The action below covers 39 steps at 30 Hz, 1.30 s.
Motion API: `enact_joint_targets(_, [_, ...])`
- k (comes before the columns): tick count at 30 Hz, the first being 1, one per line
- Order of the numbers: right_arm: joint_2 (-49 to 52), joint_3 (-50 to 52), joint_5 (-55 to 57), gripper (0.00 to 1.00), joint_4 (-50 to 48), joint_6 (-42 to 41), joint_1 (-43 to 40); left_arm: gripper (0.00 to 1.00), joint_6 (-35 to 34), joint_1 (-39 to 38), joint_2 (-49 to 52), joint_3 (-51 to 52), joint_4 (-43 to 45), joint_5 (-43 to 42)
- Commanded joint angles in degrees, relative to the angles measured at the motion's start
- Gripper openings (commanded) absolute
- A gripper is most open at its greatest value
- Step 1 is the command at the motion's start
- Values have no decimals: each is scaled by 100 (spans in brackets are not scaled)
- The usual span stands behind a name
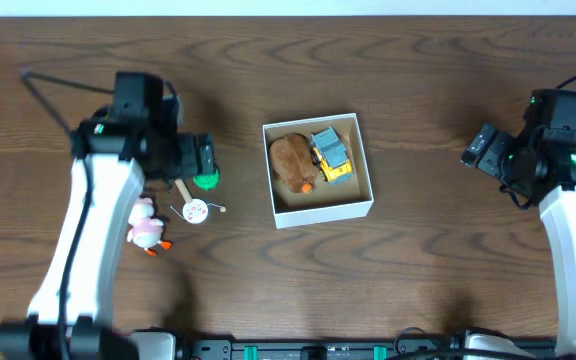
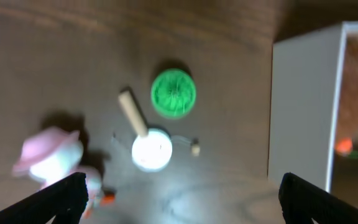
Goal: Pack container
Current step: 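Grasp the green round toy with the left gripper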
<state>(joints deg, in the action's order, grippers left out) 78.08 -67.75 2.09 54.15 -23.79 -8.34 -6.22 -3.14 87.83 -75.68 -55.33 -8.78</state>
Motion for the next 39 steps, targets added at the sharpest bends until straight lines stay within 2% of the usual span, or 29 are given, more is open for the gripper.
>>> enact_joint_targets(1, [153, 48, -129, 99, 42, 70, 17, 98, -33, -11, 601, -83, 160, 37])
enact_joint_targets(10, [219, 48, -129, 99, 72, 72, 15, 98, 15, -17, 1941, -83, 409, 39])
enact_joint_targets(21, [219, 48, -131, 99, 72, 70, 15, 98, 66, -46, 2715, -83, 809, 39])
enact_joint_targets(39, [219, 48, -129, 99, 94, 72, 15, 97, 142, -291, 2898, -76, 730, 42])
